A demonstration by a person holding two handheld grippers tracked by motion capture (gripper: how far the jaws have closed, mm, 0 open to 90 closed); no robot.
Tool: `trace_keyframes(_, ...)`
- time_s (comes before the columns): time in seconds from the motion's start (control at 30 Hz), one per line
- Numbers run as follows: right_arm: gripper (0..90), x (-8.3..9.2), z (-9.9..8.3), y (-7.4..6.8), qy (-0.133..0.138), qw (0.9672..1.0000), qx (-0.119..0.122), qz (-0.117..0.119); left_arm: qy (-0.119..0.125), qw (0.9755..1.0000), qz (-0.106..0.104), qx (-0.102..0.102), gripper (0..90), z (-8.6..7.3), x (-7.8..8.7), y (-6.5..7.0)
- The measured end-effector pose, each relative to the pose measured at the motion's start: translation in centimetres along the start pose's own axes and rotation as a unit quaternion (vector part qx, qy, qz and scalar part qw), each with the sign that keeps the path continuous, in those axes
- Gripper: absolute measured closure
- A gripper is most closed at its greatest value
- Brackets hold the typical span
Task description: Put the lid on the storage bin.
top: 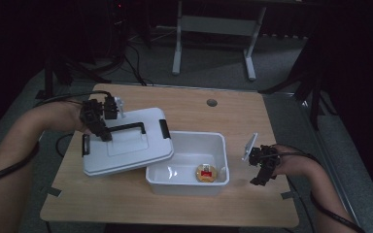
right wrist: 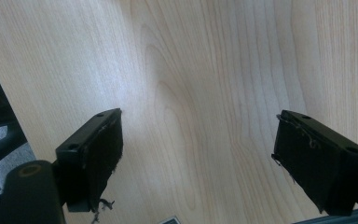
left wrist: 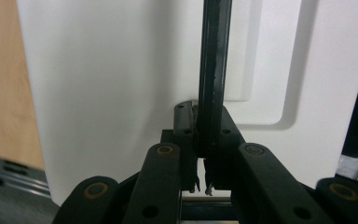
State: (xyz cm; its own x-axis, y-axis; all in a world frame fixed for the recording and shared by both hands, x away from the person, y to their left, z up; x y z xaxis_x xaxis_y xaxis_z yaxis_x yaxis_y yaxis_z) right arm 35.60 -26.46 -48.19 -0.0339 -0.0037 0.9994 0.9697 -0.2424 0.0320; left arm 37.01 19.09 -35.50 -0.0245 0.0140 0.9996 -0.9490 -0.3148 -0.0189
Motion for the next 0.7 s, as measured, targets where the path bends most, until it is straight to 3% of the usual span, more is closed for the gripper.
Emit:
trace_keyframes(0.13, 15.3, 0.0, -0.4, 0.0, 0.002, 1.0000, -0.001, -0.001, 0.012, 0.9996, -0.005, -0.025, 83.7, 2.4, 0.3, 0.6)
trace_keyframes(0.4, 15.3, -0.2, -0.9, 0.0, 0.003, 1.0000, -0.006, -0.001, 0.006, 0.9973, -0.005, -0.073, 83.7, 6.0, 0.2, 1.7)
trace_keyframes(0.7, 15.3, -0.4, -1.1, 0.1, 0.002, 1.0000, -0.005, -0.001, 0.004, 0.9940, -0.007, -0.109, 83.7, 9.9, -0.7, 3.0)
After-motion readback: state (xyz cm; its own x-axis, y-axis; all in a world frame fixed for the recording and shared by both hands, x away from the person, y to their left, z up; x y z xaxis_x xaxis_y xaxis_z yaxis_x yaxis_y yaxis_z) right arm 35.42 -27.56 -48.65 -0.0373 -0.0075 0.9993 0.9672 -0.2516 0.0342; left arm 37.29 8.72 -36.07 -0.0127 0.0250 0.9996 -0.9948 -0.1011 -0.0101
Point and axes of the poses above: each handheld gripper's, and its own axes: x roughly backward along the jaws, z roughly out of its top, y roughly to its right, the point moved 3 cm from there along -x, roughly forward along the jaws, and after that the axes turned 3 degrees about -y, right-handed, at the moved point
